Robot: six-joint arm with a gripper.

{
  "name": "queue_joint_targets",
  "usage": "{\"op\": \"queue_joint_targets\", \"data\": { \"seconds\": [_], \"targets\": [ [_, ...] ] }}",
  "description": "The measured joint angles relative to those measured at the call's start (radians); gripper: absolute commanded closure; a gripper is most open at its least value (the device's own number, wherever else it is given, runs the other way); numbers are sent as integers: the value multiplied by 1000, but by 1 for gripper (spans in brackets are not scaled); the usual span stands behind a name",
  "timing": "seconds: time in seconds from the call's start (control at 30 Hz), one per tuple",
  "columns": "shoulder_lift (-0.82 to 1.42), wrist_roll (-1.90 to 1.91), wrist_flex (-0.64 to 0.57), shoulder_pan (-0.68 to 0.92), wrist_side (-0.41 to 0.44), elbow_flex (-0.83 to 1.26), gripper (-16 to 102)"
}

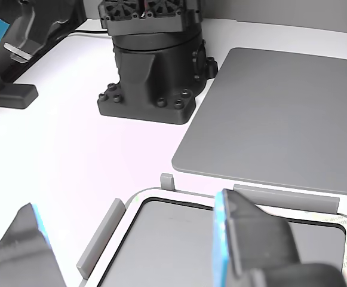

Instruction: Move top rectangular frame to the holder.

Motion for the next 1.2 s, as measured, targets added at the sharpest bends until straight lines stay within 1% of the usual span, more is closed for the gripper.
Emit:
{"op": "queue_joint_targets", "data": {
  "seconds": [0.17,0.23,0.3,0.43,0.6,0.73,0.87,1.2],
  "targets": [
    [172,-3,-41,-92,-51,172,-14],
    [227,-37,-87,-117,-49,233,-14],
    [270,-49,-147,-135,-69,287,-14],
    [354,-28,-216,-137,-84,399,-14],
    [479,-18,-183,-137,-89,526,-14],
    [485,-17,-198,-137,-87,541,-14],
    [485,-41,-199,-137,-124,541,-14],
    [485,-41,-201,-138,-124,541,-14]
  ]
}}
